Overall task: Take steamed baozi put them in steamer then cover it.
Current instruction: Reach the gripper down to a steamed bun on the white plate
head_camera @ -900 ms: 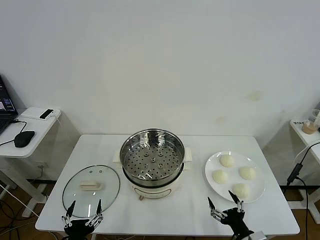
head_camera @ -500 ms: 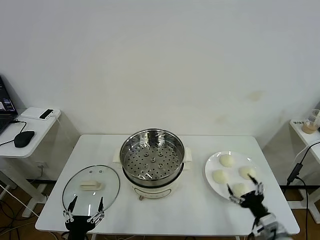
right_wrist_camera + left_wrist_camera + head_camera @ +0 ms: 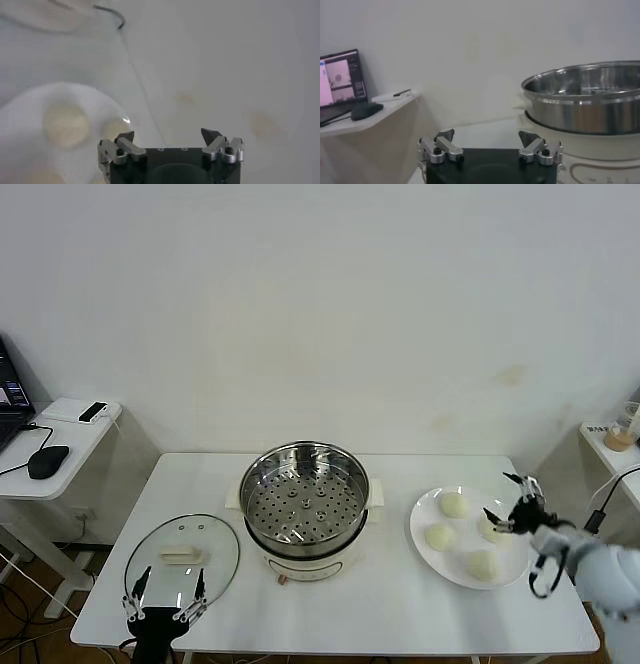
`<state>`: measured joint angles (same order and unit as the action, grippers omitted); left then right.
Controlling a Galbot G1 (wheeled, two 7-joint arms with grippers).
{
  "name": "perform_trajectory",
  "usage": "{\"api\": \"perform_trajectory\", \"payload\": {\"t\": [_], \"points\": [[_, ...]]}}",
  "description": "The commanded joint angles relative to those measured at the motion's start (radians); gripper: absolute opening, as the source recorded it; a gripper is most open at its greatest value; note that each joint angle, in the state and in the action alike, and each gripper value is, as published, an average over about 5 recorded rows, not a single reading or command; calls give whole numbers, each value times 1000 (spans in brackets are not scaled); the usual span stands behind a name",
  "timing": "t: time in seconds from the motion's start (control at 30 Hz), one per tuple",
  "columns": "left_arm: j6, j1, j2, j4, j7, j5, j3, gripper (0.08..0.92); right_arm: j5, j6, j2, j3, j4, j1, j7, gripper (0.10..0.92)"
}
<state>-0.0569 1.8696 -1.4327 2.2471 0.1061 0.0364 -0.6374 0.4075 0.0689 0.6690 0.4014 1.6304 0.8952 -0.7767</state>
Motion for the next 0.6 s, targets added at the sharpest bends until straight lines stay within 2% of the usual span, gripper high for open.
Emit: {"api": "perform_trajectory", "payload": {"t": [0.03, 0.23, 0.6], "points": [[-2, -3, -2, 4, 1, 14, -7, 823, -15, -36, -145, -582, -292, -606, -347, 823], [-7, -18, 16, -4, -2, 14, -25, 823, -46, -22, -61, -826, -403, -782, -391, 823], [-18, -50, 24, -7, -15, -9, -74, 823, -47, 6, 95, -935, -546, -824, -359, 823]]}}
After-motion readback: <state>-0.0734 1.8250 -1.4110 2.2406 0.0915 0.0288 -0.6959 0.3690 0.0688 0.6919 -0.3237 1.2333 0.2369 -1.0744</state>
